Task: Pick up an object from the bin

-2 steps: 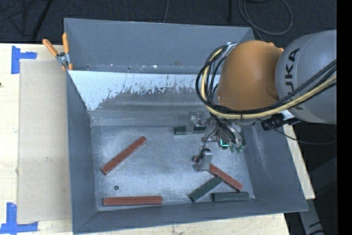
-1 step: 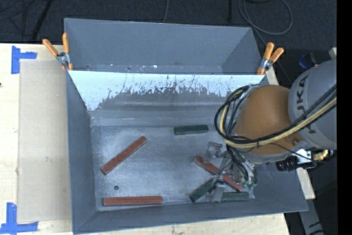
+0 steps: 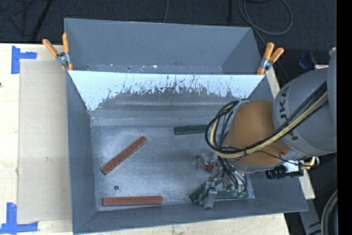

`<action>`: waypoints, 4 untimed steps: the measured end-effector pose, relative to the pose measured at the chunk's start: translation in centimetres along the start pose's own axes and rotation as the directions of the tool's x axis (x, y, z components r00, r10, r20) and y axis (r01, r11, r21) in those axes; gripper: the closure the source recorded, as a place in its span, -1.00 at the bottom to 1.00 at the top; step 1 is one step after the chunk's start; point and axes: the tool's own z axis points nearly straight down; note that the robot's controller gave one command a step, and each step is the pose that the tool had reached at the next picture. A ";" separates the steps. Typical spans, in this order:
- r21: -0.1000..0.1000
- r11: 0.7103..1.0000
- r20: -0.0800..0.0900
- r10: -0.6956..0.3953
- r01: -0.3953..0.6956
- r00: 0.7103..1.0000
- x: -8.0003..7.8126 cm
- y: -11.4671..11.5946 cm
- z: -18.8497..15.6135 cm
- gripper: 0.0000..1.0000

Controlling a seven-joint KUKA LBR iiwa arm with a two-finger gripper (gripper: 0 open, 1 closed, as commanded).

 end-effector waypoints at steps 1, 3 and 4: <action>-0.001 0.994 0.001 -0.107 0.107 0.994 -0.2 -0.7 -0.2 -1.00; 0.000 0.994 0.002 -0.106 0.106 0.994 -0.2 -0.8 -0.1 -1.00; -0.001 0.987 0.001 -0.159 0.159 0.987 -0.5 -2.2 -0.2 -1.00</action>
Offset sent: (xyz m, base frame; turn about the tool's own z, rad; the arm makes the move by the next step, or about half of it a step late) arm -0.0026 -0.0086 0.0004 -0.1085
